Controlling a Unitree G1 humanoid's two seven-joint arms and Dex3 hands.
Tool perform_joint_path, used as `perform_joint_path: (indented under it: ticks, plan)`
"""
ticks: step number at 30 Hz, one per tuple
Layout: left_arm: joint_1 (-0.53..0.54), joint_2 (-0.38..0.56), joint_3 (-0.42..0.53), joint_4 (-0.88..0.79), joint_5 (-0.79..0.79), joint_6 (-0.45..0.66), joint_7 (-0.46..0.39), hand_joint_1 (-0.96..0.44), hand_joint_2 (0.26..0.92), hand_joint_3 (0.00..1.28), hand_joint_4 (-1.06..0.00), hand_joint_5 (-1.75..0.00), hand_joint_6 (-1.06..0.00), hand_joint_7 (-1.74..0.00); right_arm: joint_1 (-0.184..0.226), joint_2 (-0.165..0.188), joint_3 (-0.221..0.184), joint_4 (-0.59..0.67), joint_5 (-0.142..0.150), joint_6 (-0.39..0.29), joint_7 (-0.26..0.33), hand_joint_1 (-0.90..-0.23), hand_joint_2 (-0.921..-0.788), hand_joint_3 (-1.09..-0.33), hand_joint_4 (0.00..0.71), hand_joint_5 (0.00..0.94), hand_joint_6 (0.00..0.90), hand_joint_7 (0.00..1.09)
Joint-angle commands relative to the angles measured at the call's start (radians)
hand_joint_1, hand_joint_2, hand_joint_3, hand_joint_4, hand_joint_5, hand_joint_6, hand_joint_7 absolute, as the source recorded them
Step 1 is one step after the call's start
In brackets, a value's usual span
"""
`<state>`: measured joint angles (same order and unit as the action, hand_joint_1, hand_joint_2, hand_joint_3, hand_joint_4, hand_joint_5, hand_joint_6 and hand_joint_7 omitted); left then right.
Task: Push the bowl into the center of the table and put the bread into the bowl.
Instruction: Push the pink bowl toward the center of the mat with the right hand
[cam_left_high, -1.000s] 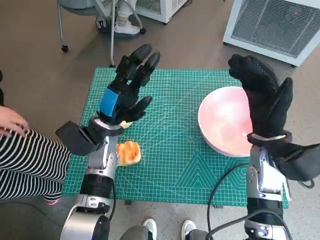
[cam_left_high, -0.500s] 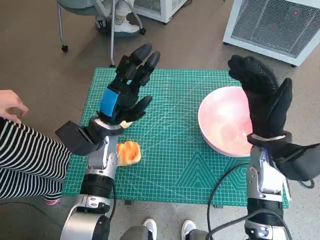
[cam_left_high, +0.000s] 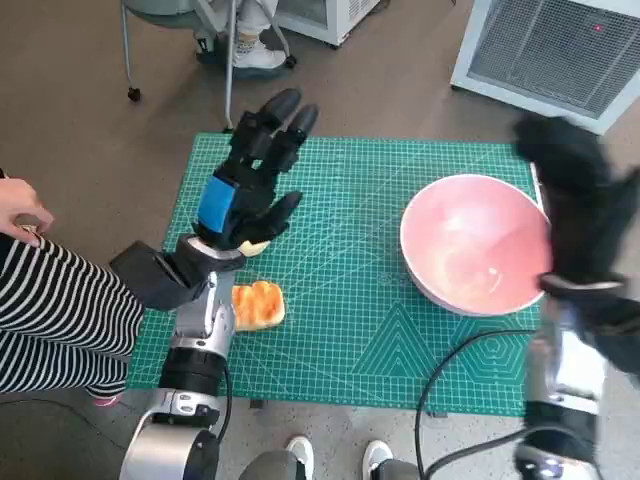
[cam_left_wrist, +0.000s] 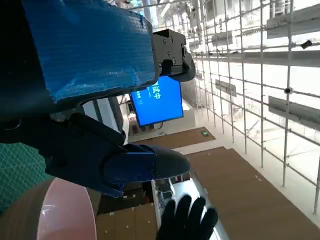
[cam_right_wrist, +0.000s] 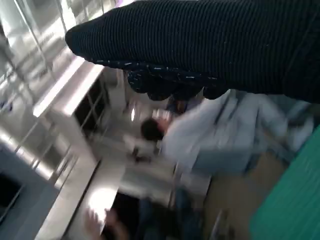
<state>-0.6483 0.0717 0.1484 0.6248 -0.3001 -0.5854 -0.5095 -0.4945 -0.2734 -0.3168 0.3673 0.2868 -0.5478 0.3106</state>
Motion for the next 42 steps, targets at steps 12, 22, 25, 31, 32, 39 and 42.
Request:
perform_joint_path:
  ticks: [12, 22, 25, 31, 32, 39, 42]
  plan:
    - [-0.035, 0.003, 0.016, 0.064, -0.006, -0.038, -0.011, -0.66, 0.921, 0.39, -0.17, -0.02, 0.00, -0.53, -0.041, -0.098, -0.100, 0.365, -0.021, -0.062, -0.104, -0.666, -0.921, -0.837, 0.116, 0.000, -0.001, 0.36]
    - [-0.045, 0.004, 0.020, 0.080, 0.000, -0.051, -0.005, -0.67, 0.921, 0.39, -0.17, -0.01, 0.00, -0.53, -0.106, -0.125, -0.133, 0.606, 0.001, -0.048, -0.097, -0.662, -0.921, -0.830, 0.100, 0.005, 0.019, 0.31]
    - [-0.047, 0.006, 0.022, 0.083, -0.003, -0.052, -0.006, -0.67, 0.921, 0.39, -0.17, -0.01, 0.00, -0.53, -0.129, -0.132, -0.136, 0.683, -0.004, -0.034, -0.104, -0.651, -0.921, -0.829, 0.105, 0.007, 0.024, 0.31]
    - [-0.047, 0.009, 0.025, 0.080, -0.004, -0.051, -0.008, -0.68, 0.921, 0.39, -0.17, -0.01, 0.00, -0.53, -0.167, -0.133, -0.135, 0.789, -0.014, 0.004, -0.120, -0.614, -0.921, -0.845, 0.109, 0.007, 0.036, 0.31]
    - [-0.045, 0.010, 0.025, 0.077, -0.004, -0.051, -0.009, -0.68, 0.921, 0.39, -0.17, -0.01, 0.00, -0.53, -0.174, -0.130, -0.135, 0.803, -0.014, 0.014, -0.122, -0.607, -0.921, -0.849, 0.110, 0.007, 0.038, 0.31]
    - [-0.039, 0.020, 0.026, 0.064, -0.004, -0.053, -0.015, -0.67, 0.921, 0.38, -0.18, -0.02, 0.00, -0.54, -0.205, -0.102, -0.142, 0.862, -0.004, 0.063, -0.128, -0.604, -0.921, -0.857, 0.111, 0.006, 0.043, 0.30]
    - [-0.037, 0.025, 0.027, 0.059, -0.004, -0.053, -0.016, -0.67, 0.921, 0.38, -0.18, -0.01, 0.00, -0.54, -0.219, -0.078, -0.144, 0.878, 0.000, 0.084, -0.130, -0.610, -0.921, -0.856, 0.111, 0.005, 0.047, 0.29]
